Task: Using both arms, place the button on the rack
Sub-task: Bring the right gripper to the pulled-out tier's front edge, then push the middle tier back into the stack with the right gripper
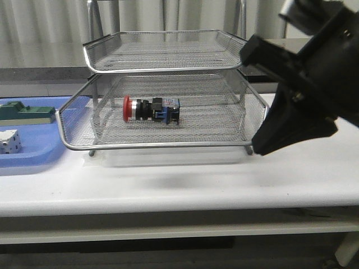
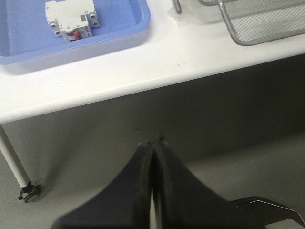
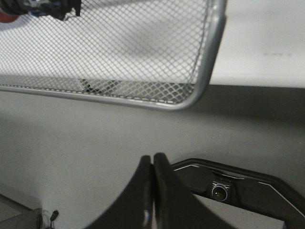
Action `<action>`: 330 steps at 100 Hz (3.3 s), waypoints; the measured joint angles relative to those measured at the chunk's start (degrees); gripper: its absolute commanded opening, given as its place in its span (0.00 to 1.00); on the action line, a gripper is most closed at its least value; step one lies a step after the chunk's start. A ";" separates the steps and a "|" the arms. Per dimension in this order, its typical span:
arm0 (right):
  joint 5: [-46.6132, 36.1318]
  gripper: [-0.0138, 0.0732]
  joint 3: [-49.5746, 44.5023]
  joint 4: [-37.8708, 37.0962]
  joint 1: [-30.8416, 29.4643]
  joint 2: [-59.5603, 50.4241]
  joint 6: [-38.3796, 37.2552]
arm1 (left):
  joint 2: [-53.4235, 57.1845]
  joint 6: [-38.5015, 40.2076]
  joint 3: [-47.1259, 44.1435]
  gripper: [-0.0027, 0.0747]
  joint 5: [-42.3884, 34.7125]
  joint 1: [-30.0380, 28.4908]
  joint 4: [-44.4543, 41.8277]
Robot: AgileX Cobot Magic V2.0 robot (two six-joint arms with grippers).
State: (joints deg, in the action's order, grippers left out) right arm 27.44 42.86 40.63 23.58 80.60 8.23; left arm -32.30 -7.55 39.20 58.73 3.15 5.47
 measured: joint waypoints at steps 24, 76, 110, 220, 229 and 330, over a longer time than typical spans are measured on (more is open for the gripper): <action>-5.38 0.04 0.11 3.52 5.69 7.05 0.00 | 0.00 0.00 0.00 0.01 0.00 0.00 0.00; -14.36 0.04 1.88 6.50 8.71 11.78 0.14 | 0.00 0.00 0.00 0.01 0.00 0.00 0.10; -14.48 0.04 10.69 5.95 8.71 18.67 1.06 | 0.00 0.00 0.00 0.01 0.00 0.00 0.10; -19.53 0.04 21.26 -1.72 6.96 25.14 1.19 | 0.00 0.00 0.00 0.01 0.00 0.00 0.10; -17.42 0.04 21.26 -1.82 6.96 24.01 1.19 | 0.00 0.00 0.00 0.01 0.00 0.00 0.10; -7.03 0.04 6.50 -18.79 -4.62 -5.63 1.28 | 0.00 0.00 0.00 0.01 0.00 0.00 0.10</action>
State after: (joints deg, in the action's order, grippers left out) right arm 20.41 49.36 21.84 18.96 74.96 9.51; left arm -32.30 -7.55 39.20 58.73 3.15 5.58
